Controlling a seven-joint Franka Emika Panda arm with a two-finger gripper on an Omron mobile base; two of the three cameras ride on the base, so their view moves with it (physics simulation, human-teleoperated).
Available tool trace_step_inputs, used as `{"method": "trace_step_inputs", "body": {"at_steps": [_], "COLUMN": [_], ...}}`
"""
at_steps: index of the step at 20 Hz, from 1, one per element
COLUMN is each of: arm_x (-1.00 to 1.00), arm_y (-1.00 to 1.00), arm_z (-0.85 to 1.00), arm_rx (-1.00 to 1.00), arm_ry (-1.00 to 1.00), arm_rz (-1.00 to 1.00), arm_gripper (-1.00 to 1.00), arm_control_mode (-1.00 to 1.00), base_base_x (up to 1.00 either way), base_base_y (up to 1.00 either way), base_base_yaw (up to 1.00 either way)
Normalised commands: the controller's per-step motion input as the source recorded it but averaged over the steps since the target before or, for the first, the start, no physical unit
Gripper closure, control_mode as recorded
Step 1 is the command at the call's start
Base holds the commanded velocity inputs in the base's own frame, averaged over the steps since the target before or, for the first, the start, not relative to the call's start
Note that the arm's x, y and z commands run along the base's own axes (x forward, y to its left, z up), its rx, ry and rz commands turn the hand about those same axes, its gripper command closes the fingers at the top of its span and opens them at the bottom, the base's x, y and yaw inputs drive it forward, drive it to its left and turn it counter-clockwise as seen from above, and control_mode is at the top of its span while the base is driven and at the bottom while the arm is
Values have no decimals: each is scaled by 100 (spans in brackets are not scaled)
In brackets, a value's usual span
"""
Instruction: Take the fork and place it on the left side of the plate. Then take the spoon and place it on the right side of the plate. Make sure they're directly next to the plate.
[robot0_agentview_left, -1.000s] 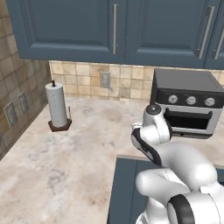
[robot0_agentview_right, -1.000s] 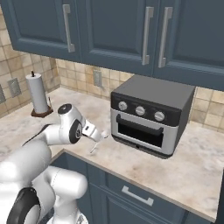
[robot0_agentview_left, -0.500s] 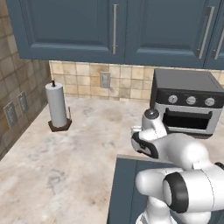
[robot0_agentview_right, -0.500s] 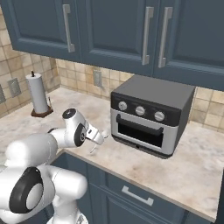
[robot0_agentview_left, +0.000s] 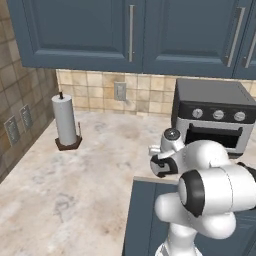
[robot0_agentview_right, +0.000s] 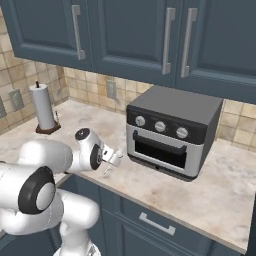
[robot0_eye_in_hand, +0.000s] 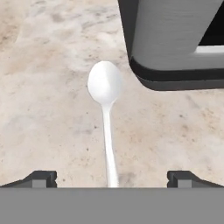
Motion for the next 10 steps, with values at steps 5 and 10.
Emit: {"method": "trace_step_inputs", "body": {"at_steps": [5,10], "arm_x": [25,29], "arm_y": [-8,-3], "arm_z": [-32,-28], "arm_rx": [0,0], "arm_ry": [0,0], "arm_rz": [0,0], "arm_gripper": [-100,-100], "arm_control_mode": [-100,-100], "base_base_x": [0,0], "base_base_y": [0,0], "base_base_yaw": [0,0]}}
